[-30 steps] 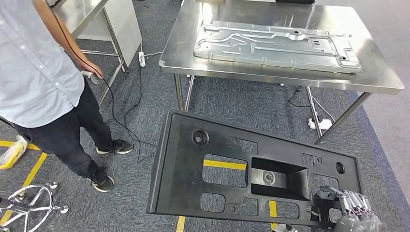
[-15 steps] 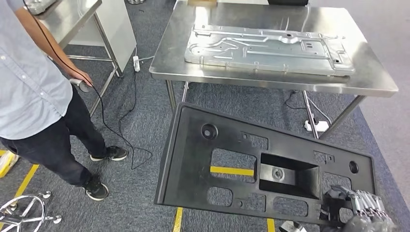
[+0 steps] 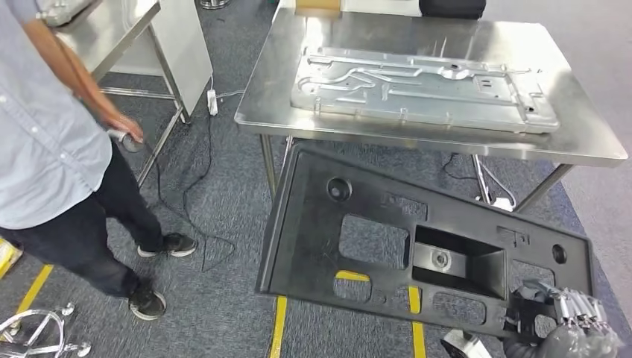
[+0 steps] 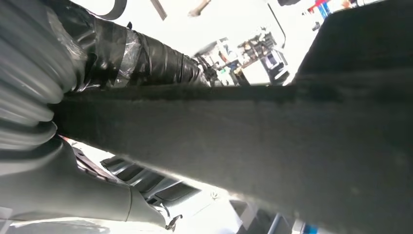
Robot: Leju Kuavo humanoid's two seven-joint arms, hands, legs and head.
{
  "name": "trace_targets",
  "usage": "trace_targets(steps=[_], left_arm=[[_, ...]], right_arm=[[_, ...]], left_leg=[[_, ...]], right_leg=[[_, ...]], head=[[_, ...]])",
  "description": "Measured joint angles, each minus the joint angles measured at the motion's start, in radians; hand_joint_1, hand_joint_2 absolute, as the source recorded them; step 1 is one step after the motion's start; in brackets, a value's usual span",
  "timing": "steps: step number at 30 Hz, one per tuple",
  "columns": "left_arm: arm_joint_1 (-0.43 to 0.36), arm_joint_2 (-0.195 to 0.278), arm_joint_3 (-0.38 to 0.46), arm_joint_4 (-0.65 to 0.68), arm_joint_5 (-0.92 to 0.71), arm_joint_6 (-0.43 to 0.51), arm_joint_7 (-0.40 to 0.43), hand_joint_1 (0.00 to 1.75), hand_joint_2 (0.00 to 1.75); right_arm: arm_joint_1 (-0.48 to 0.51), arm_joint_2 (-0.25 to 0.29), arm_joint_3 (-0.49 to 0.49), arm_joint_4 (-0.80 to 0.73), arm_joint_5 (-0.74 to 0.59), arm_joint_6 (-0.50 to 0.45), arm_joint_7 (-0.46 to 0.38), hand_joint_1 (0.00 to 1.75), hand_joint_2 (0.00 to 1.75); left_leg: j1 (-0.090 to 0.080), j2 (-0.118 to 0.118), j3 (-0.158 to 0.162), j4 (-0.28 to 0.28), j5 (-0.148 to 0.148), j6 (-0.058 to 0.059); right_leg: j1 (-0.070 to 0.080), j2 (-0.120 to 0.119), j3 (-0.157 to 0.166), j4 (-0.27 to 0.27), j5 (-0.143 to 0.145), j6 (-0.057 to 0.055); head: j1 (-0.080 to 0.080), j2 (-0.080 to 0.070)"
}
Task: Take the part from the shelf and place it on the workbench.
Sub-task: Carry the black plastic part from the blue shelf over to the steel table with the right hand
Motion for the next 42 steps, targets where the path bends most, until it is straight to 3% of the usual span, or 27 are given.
trace_targets(steps=[2, 4, 6, 9, 10, 11, 13, 14, 16, 20, 22, 24, 25, 26, 28, 29, 31, 34, 36, 39, 40, 41, 42], left_arm=[[-0.002, -0.001, -0.003, 0.0, 0.0, 0.0, -0.003, 0.0, 1.75], [-0.002, -0.001, -0.005, 0.0, 0.0, -0.001, -0.006, 0.0, 1.75], [-0.002, -0.001, -0.005, 0.0, 0.001, -0.003, -0.008, 0.0, 1.75], [0.0, -0.001, -0.006, 0.0, 0.001, -0.007, -0.009, 0.0, 1.75], [0.003, -0.001, -0.006, 0.0, 0.001, -0.008, -0.009, 0.0, 1.75], [0.005, -0.001, -0.006, 0.0, 0.001, -0.008, -0.009, 0.0, 1.75], [0.007, -0.001, -0.006, 0.0, 0.0, -0.008, -0.009, 0.0, 1.75], [0.008, -0.001, -0.006, 0.0, 0.0, -0.008, -0.009, 0.0, 1.75], [0.007, -0.001, -0.006, 0.0, -0.001, -0.008, -0.01, 0.0, 1.75], [0.01, -0.001, -0.007, 0.0, -0.003, -0.007, -0.012, 0.0, 1.75], [0.006, -0.001, -0.007, 0.0, -0.003, -0.006, -0.013, 0.0, 1.75], [0.004, -0.002, -0.007, 0.0, -0.003, -0.005, -0.013, 0.0, 1.75], [0.005, -0.002, -0.007, 0.0, -0.003, -0.004, -0.013, 0.0, 1.75], [0.006, -0.002, -0.007, 0.0, -0.003, -0.004, -0.013, 0.0, 1.75], [0.008, -0.002, -0.007, 0.0, -0.004, -0.004, -0.012, 0.0, 1.75], [0.008, -0.003, -0.007, 0.0, -0.005, -0.004, -0.012, 0.0, 1.75], [0.006, -0.003, -0.007, 0.0, -0.006, -0.004, -0.011, 0.0, 1.75], [0.004, -0.003, -0.007, 0.0, -0.006, -0.004, -0.011, 0.0, 1.75], [0.001, -0.002, -0.007, 0.0, -0.006, -0.004, -0.011, 0.0, 1.75], [0.001, -0.002, -0.007, 0.0, -0.006, -0.004, -0.012, 0.0, 1.75], [0.003, -0.002, -0.007, 0.0, -0.006, -0.004, -0.012, 0.0, 1.75], [0.005, -0.002, -0.007, 0.0, -0.006, -0.004, -0.012, 0.0, 1.75], [0.006, -0.002, -0.007, 0.0, -0.006, -0.004, -0.012, 0.0, 1.75]], right_arm=[[0.003, -0.002, 0.0, 0.003, 0.005, 0.0, 0.001, 1.75, 1.75], [0.004, -0.002, -0.002, 0.004, 0.006, 0.0, 0.001, 1.75, 1.75], [0.004, 0.0, -0.003, 0.005, 0.003, 0.0, 0.001, 1.75, 1.75], [0.008, 0.001, -0.003, 0.008, -0.002, 0.0, 0.001, 1.75, 1.75], [0.011, 0.002, -0.003, 0.01, -0.004, 0.0, 0.0, 1.75, 1.75], [0.014, 0.004, -0.004, 0.012, -0.006, 0.0, 0.0, 1.75, 1.75], [0.021, 0.008, -0.006, 0.014, -0.014, 0.0, -0.003, 1.75, 1.75], [0.023, 0.011, -0.006, 0.014, -0.018, 0.0, -0.006, 1.75, 1.75], [0.028, 0.015, -0.008, 0.015, -0.025, 0.0, -0.011, 1.75, 1.75], [0.038, 0.019, -0.014, 0.016, -0.035, 0.0, -0.021, 1.75, 1.75], [0.038, 0.019, -0.017, 0.016, -0.037, 0.0, -0.023, 1.75, 1.75], [0.04, 0.02, -0.019, 0.017, -0.038, 0.0, -0.025, 1.75, 1.75], [0.042, 0.02, -0.02, 0.017, -0.038, 0.0, -0.026, 1.75, 1.75], [0.043, 0.02, -0.022, 0.018, -0.038, 0.0, -0.026, 1.75, 1.75], [0.045, 0.02, -0.024, 0.018, -0.038, 0.0, -0.027, 1.75, 1.75], [0.045, 0.021, -0.025, 0.019, -0.038, 0.0, -0.028, 1.75, 1.75], [0.048, 0.024, -0.026, 0.02, -0.039, 0.0, -0.03, 1.75, 1.75], [0.052, 0.029, -0.028, 0.02, -0.04, 0.0, -0.032, 1.75, 1.75], [0.051, 0.033, -0.028, 0.018, -0.041, 0.0, -0.033, 1.75, 1.75], [0.05, 0.038, -0.028, 0.017, -0.045, 0.0, -0.035, 1.75, 1.75], [0.05, 0.039, -0.028, 0.017, -0.046, 0.0, -0.035, 1.75, 1.75], [0.05, 0.041, -0.029, 0.018, -0.046, 0.0, -0.035, 1.75, 1.75], [0.05, 0.041, -0.029, 0.017, -0.046, 0.0, -0.036, 1.75, 1.75]], left_leg=[[-0.001, 0.001, 0.005, 0.002, -0.003, -0.014], [0.0, 0.001, 0.005, 0.029, -0.004, -0.022], [0.002, 0.0, -0.044, 0.121, -0.026, -0.024], [0.003, 0.0, -0.158, 0.28, -0.094, -0.027], [0.003, 0.0, -0.177, 0.288, -0.095, -0.027], [0.002, 0.0, -0.18, 0.262, -0.071, -0.024], [0.0, -0.001, -0.154, 0.145, 0.022, -0.014], [-0.003, -0.001, -0.142, 0.093, 0.046, -0.01], [-0.01, -0.002, -0.131, 0.047, 0.06, -0.004], [-0.008, -0.002, -0.094, 0.024, 0.069, 0.017], [-0.007, -0.001, -0.079, 0.019, 0.064, 0.025], [-0.006, -0.002, -0.071, 0.018, 0.054, 0.026], [-0.006, -0.002, -0.065, 0.018, 0.047, 0.025], [-0.005, -0.003, -0.056, 0.018, 0.04, 0.022], [-0.002, -0.004, -0.034, 0.018, 0.022, 0.014], [-0.001, -0.004, -0.024, 0.019, 0.013, 0.008], [-0.001, -0.006, -0.013, 0.017, 0.0, -0.006], [-0.002, -0.006, 0.003, 0.027, -0.008, -0.024], [0.0, -0.005, -0.026, 0.091, -0.028, -0.03], [0.001, -0.005, -0.141, 0.267, -0.098, -0.032], [0.0, -0.005, -0.171, 0.298, -0.104, -0.031], [-0.001, -0.005, -0.186, 0.295, -0.086, -0.027], [-0.004, -0.005, -0.184, 0.256, -0.046, -0.018]], right_leg=[[0.007, 0.0, 0.002, -0.009, -0.008, -0.019], [0.004, 0.003, 0.019, -0.016, -0.006, -0.035], [0.004, 0.003, 0.036, -0.021, -0.015, -0.049], [0.01, 0.005, 0.054, -0.021, -0.033, -0.06], [0.012, 0.007, 0.063, -0.021, -0.04, -0.061], [0.015, 0.009, 0.074, -0.021, -0.048, -0.061], [0.017, 0.011, 0.095, -0.021, -0.064, -0.058], [0.018, 0.012, 0.103, -0.021, -0.072, -0.055], [0.019, 0.012, 0.11, -0.017, -0.083, -0.044], [0.016, 0.011, 0.111, 0.028, -0.098, -0.024], [0.011, 0.009, 0.061, 0.118, -0.138, -0.015], [0.006, 0.009, -0.015, 0.22, -0.179, -0.006], [0.003, 0.009, -0.04, 0.24, -0.178, -0.002], [-0.001, 0.009, -0.049, 0.227, -0.157, 0.001], [-0.006, 0.007, -0.025, 0.12, -0.069, 0.004], [-0.005, 0.005, -0.011, 0.066, -0.043, 0.002], [0.002, 0.001, 0.004, 0.013, -0.024, -0.01], [0.004, 0.004, 0.022, 0.007, -0.026, -0.035], [0.004, 0.004, 0.04, 0.001, -0.035, -0.049], [0.011, 0.004, 0.061, -0.001, -0.054, -0.064], [0.015, 0.005, 0.069, -0.001, -0.061, -0.066], [0.019, 0.007, 0.079, -0.001, -0.069, -0.068], [0.023, 0.009, 0.091, -0.002, -0.077, -0.069]], head=[[0.0, 0.0], [0.0, 0.0], [-0.001, 0.0], [-0.002, 0.0], [-0.002, 0.0], [-0.002, 0.0], [-0.001, 0.0], [-0.001, 0.0], [-0.001, 0.0], [-0.002, 0.0], [-0.001, 0.0], [-0.001, 0.0], [-0.001, 0.0], [-0.001, 0.0], [-0.001, 0.0], [0.0, 0.0], [0.0, 0.0], [0.0, 0.0], [0.0, 0.0], [-0.001, 0.0], [-0.001, 0.0], [-0.001, 0.0], [-0.001, 0.0]])
